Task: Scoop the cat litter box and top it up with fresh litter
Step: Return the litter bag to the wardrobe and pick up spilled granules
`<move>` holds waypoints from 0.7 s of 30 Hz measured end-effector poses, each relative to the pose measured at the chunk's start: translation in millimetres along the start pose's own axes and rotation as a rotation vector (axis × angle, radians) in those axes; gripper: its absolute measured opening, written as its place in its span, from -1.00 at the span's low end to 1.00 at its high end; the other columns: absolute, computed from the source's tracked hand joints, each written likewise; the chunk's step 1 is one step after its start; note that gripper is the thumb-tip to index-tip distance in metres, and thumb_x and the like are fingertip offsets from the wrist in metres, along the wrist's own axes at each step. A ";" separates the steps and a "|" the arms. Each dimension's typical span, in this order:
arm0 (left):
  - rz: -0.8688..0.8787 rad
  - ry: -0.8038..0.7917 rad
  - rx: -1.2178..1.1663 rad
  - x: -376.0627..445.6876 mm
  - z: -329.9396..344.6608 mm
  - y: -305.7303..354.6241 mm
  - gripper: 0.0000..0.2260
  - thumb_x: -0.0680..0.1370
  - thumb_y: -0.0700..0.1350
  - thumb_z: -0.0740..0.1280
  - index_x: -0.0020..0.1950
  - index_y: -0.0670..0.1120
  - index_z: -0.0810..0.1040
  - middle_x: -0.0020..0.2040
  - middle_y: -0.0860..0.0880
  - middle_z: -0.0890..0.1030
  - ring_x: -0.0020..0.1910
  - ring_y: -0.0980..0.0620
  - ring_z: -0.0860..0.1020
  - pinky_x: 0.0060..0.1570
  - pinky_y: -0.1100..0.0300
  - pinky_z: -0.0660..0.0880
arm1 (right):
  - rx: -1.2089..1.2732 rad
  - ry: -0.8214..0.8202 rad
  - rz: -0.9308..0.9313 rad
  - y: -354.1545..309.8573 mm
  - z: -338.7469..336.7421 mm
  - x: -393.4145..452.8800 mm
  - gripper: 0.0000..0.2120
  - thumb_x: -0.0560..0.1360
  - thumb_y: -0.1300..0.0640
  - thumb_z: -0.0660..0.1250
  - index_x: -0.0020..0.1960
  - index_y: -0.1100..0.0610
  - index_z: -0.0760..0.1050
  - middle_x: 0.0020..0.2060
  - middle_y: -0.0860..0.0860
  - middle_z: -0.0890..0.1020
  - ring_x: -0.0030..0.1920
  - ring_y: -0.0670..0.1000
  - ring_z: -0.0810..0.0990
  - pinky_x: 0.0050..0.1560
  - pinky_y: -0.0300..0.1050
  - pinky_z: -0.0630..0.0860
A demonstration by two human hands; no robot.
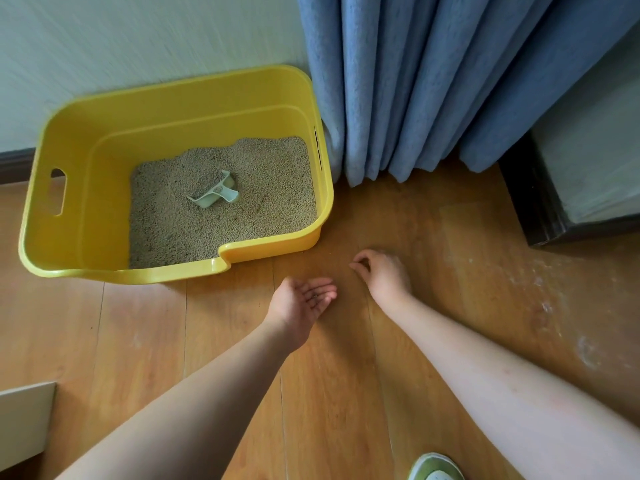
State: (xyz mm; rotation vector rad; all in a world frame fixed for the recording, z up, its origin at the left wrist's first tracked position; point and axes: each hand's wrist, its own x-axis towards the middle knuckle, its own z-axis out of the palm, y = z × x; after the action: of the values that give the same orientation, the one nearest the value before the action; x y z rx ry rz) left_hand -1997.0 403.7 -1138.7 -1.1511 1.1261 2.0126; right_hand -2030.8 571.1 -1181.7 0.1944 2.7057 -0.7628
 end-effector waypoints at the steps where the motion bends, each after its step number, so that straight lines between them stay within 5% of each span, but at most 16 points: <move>1: -0.001 -0.002 -0.002 -0.3 0.0 -0.1 -0.56 0.62 -0.15 -0.03 0.04 -0.35 0.59 -0.03 -0.30 0.65 -0.03 -0.16 0.61 -0.02 0.14 0.55 | -0.002 -0.013 0.007 -0.5 -0.2 1.3 -0.79 0.57 -0.04 0.27 0.10 0.03 0.57 0.04 -0.01 0.63 -0.04 0.02 0.60 -0.15 -0.17 0.47; 5: -0.004 0.000 -0.003 -1.5 2.8 0.2 -0.56 0.62 -0.15 -0.04 0.05 -0.34 0.59 -0.01 -0.30 0.65 -0.03 -0.16 0.61 0.04 0.13 0.55 | 0.081 -0.001 0.023 -3.1 -5.9 -1.7 -0.81 0.56 -0.04 0.28 0.07 0.03 0.58 -0.01 -0.03 0.63 -0.06 0.01 0.59 -0.13 -0.15 0.50; 9: -0.044 -0.036 -0.037 -6.0 11.9 -3.3 -0.60 0.63 -0.15 -0.02 0.12 -0.37 0.53 0.07 -0.32 0.63 0.05 -0.20 0.60 0.09 0.07 0.55 | 0.249 -0.019 -0.158 -15.7 -12.6 -27.3 -0.88 0.52 0.00 0.34 -0.03 0.02 0.61 -0.29 -0.12 0.54 -0.26 -0.10 0.50 -0.28 -0.21 0.39; 12: -0.014 -0.028 -0.074 -6.9 20.3 -8.4 -0.68 0.61 -0.19 0.03 0.05 -0.33 0.52 -0.01 -0.27 0.60 -0.01 -0.16 0.57 0.06 0.06 0.55 | 0.327 -0.075 -0.270 -20.9 -12.5 -44.4 -0.85 0.52 0.01 0.35 0.00 0.02 0.65 -0.15 -0.05 0.65 -0.14 -0.06 0.60 -0.10 -0.11 0.56; 17: -0.050 -0.035 0.002 -4.5 26.8 -12.4 -0.58 0.62 -0.16 -0.03 -0.01 -0.34 0.57 -0.08 -0.28 0.63 -0.12 -0.12 0.59 -0.03 0.16 0.54 | 0.418 0.098 -0.051 -4.5 -24.5 -37.7 -0.77 0.54 -0.01 0.32 0.10 0.07 0.64 -0.09 -0.06 0.68 -0.11 -0.09 0.60 -0.13 -0.24 0.47; 21: -0.061 -0.036 0.025 -7.8 20.9 -12.5 -0.58 0.61 -0.17 -0.02 -0.02 -0.35 0.58 -0.10 -0.28 0.63 -0.13 -0.12 0.60 -0.04 0.17 0.54 | 0.345 0.131 0.036 23.0 -26.8 -17.2 -0.78 0.51 -0.02 0.37 0.07 0.07 0.64 -0.36 -0.11 0.50 -0.35 -0.13 0.44 -0.34 -0.28 0.34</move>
State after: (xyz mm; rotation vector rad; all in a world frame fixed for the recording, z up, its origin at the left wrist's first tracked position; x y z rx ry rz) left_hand -1992.2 427.6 -1130.8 -1.1193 1.0822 1.9595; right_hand -2016.9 604.0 -1165.4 0.3836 2.6615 -1.2420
